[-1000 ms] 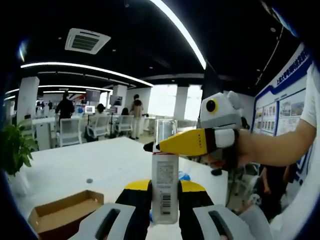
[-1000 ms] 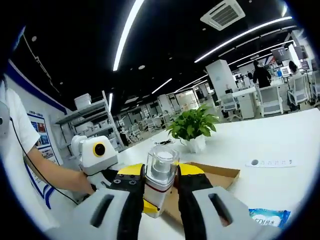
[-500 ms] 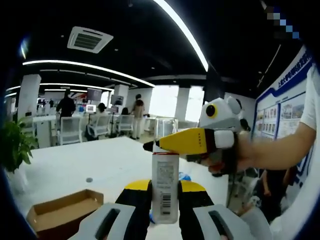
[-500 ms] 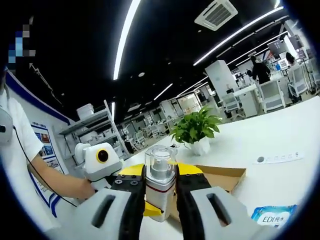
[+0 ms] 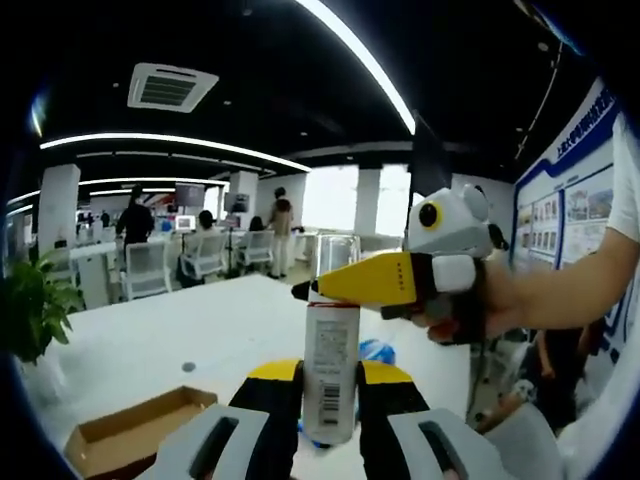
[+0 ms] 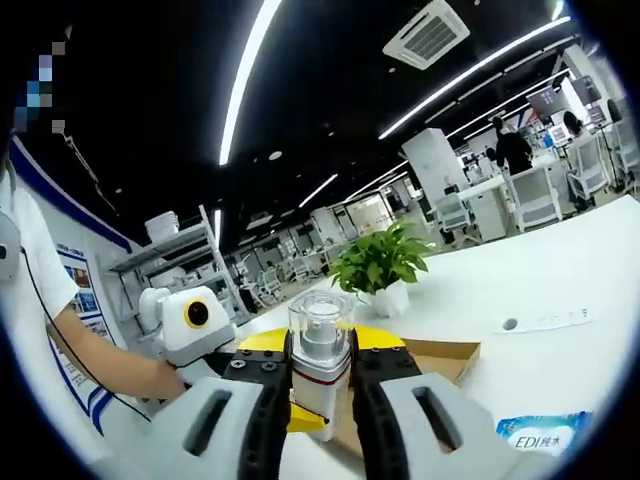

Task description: Operate the shoe box by opening the lid, removing the specified soft item, and placing it in the target area until the item is outside and the box remains undamaged.

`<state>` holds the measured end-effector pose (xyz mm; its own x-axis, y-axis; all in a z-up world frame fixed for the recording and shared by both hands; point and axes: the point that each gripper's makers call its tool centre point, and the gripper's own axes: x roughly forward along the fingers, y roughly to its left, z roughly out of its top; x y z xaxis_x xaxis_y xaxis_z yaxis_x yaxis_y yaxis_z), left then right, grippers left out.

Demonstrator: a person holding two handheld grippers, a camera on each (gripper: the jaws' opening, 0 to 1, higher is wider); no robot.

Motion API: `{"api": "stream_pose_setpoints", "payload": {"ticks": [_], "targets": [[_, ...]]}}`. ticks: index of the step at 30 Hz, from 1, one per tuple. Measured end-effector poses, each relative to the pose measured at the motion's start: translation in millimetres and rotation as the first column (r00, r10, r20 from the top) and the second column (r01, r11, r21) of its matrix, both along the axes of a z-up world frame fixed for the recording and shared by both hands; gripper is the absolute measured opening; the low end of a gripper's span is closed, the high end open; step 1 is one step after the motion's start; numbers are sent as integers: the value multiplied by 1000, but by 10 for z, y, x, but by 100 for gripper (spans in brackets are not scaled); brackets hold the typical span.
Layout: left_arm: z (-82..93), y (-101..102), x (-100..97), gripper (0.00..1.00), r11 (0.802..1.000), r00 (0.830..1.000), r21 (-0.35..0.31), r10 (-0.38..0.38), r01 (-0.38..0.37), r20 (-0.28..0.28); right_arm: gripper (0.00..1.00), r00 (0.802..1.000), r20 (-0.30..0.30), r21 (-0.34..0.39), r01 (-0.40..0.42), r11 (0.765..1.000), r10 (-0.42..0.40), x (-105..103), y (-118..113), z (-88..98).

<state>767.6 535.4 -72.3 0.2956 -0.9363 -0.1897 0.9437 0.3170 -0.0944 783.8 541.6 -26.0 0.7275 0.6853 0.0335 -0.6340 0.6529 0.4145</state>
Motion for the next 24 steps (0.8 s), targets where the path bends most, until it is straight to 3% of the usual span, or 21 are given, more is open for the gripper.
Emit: {"api": "stream_pose_setpoints", "payload": {"ticks": [5,16,24], "targets": [[-38,15,47,24,1000,1000,10,10,-10,-7,19,1000,12,-7,21,1000,-21,31,-69,0],[-95,117,166,24,999,999,22,50,-49,-22,19,995,65,-125,84,989,-77,155,-317,-76],[-152,195,186,28,997,998,54,50,-49,-29,19,988,84,-193,143,971,-129,338,-686,-168]]}}
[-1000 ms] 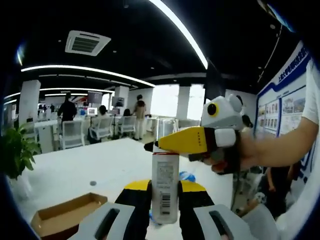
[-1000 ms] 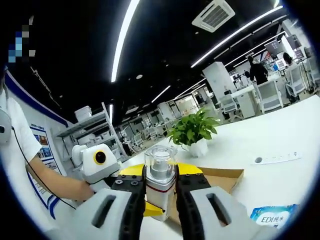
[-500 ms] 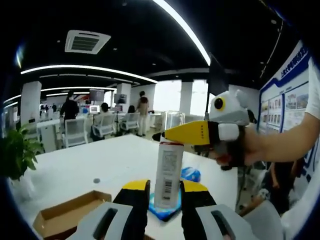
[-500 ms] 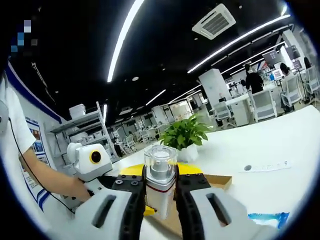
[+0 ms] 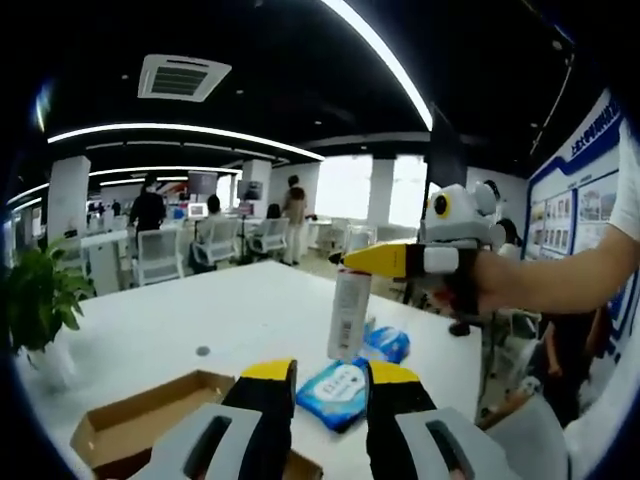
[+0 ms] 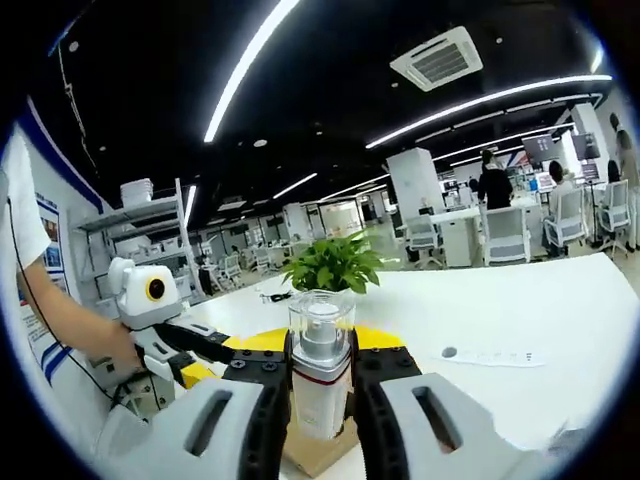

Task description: Operate the shoe box by opening the lid, removing the specified soft item, and placing it in the target area until the item is outside and the box remains undamaged.

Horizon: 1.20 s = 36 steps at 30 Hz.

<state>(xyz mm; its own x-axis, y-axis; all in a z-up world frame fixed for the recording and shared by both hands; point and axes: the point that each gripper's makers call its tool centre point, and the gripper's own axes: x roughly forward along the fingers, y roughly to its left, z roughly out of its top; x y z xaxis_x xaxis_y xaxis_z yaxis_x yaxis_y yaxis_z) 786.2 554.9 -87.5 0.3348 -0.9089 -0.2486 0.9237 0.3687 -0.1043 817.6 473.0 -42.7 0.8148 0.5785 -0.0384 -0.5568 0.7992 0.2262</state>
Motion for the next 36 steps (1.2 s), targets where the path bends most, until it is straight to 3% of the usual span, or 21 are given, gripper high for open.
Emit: {"api": "stream_pose_setpoints", "payload": {"ticks": [7,16,27,36], "targets": [[-156,30,-42,32,992,998,118,-56,53,22,19,999,-3,-54,54,997,-54,129,-339,-101],[-309,50,-46,38,977,997,196,-81,83,-18,19,993,-7,-126,114,985,-116,353,-736,-327],[-329,112,140,38,979,999,196,-42,48,-34,19,984,-15,-170,172,970,-177,592,-1097,-676],[-454,90,73,38,974,997,218,-44,56,-62,19,971,-17,-202,229,952,-237,701,-1347,-1000]]}}
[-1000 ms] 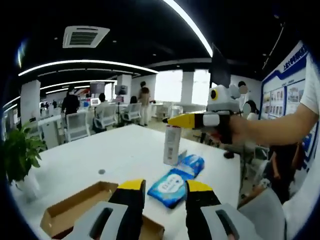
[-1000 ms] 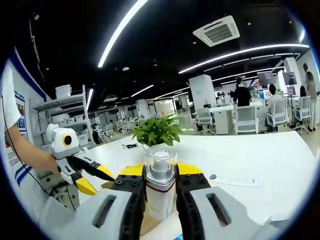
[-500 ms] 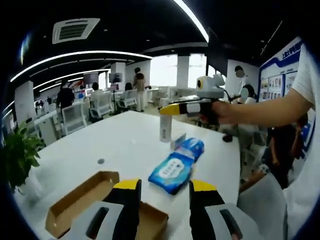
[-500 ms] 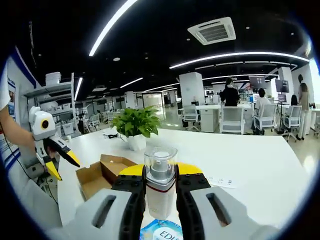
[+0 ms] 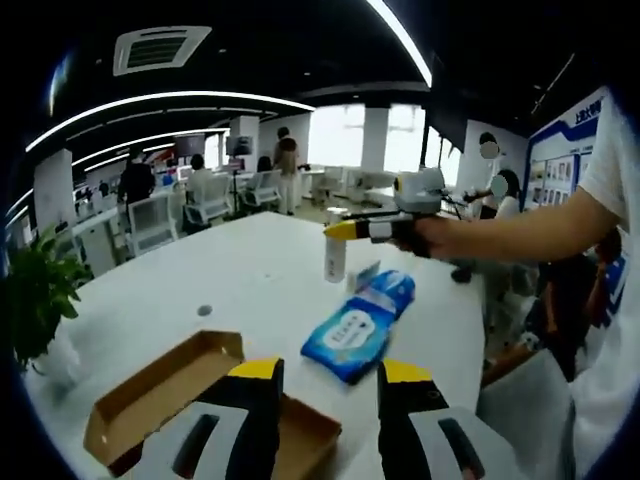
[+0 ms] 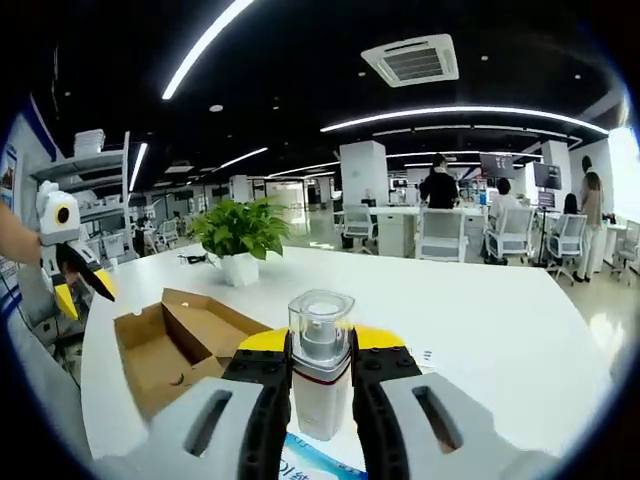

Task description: Operate the shoe box by opening the lid, removing the specified soft item, and placing it in the target area until the item is outside and the box remains undamaged.

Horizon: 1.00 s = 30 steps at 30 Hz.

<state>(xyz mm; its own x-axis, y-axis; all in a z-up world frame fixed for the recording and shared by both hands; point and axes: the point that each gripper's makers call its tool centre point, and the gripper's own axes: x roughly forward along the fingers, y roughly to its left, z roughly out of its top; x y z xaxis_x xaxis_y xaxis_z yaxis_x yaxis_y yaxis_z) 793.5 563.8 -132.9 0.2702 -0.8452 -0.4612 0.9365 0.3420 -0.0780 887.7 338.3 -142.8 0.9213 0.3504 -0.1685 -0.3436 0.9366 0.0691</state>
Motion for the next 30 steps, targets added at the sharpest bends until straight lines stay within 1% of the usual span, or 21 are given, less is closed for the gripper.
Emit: {"api": "stream_pose_setpoints", "payload": {"ticks": [4,6,10,12,15,18,20,30], "targets": [[-64,-40,-59,37,1000,1000,-1,-9,9,-30,19,999,-11,-11,33,999,-33,72,-87,-181],[-98,-52,-80,37,1000,999,12,-19,19,-30,19,999,-14,-16,44,999,-44,98,-127,-273],[-122,-70,-79,37,1000,999,15,-27,27,-38,19,998,-13,-23,63,998,-63,162,-228,-433],[-143,-76,-69,37,1000,999,16,-26,26,-44,19,997,-13,-37,72,997,-73,158,-293,-498],[-182,-89,-72,37,999,998,18,-30,31,-54,19,996,-15,-50,84,995,-85,165,-336,-577],[-212,-95,-73,37,999,998,24,-35,36,-59,19,997,-18,-64,74,995,-75,179,-344,-675],[-226,-99,-61,37,999,997,24,-33,34,-65,19,996,-21,-59,80,995,-81,177,-379,-711],[-318,-118,-44,37,999,995,28,-27,30,-95,19,996,-34,-53,85,995,-87,228,-360,-892]]}}
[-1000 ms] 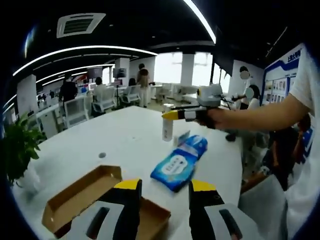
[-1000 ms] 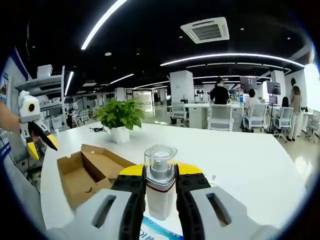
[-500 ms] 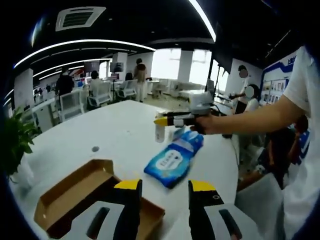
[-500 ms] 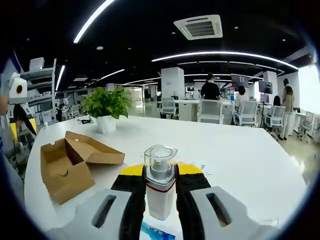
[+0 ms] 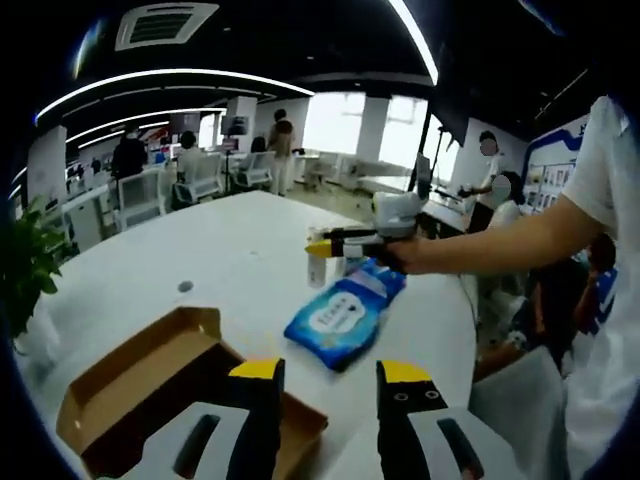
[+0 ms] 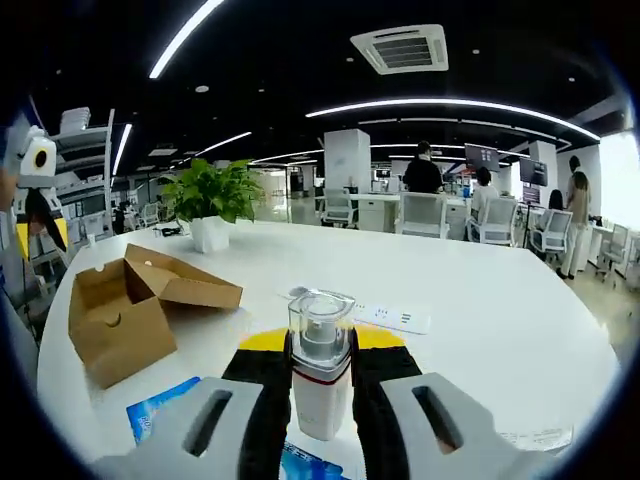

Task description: Operate the shoe box by opening the lid, removing the specified soft item, and placing it in the target area until the item is outside and the box remains undamaged.

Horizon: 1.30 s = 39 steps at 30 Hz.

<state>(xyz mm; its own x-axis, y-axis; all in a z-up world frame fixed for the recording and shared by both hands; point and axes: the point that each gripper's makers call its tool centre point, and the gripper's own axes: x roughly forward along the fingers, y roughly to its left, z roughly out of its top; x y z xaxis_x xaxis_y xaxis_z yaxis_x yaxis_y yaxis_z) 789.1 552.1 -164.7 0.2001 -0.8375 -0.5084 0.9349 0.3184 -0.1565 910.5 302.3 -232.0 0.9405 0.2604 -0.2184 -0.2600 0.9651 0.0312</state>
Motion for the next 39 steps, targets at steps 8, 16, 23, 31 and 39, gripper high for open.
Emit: {"api": "stream_pose_setpoints", "payload": {"ticks": [8,16,23,31,39], "targets": [[-18,-3,18,37,1000,1000,-1,2,-2,-5,19,1000,3,-7,-4,1000,4,21,-21,-70],[-90,24,7,36,1000,1000,10,7,-7,-18,19,1000,3,0,8,1000,-8,30,-18,-140],[-137,8,-1,36,1000,1000,15,4,-4,-30,19,1000,6,-5,17,1000,-17,20,-29,-193],[-162,-5,16,36,1000,999,19,3,-3,-35,19,1000,10,-9,29,1000,-29,21,-45,-266],[-247,14,-19,35,999,999,43,0,2,-45,20,999,33,1,34,999,-34,53,-93,-293]]}}
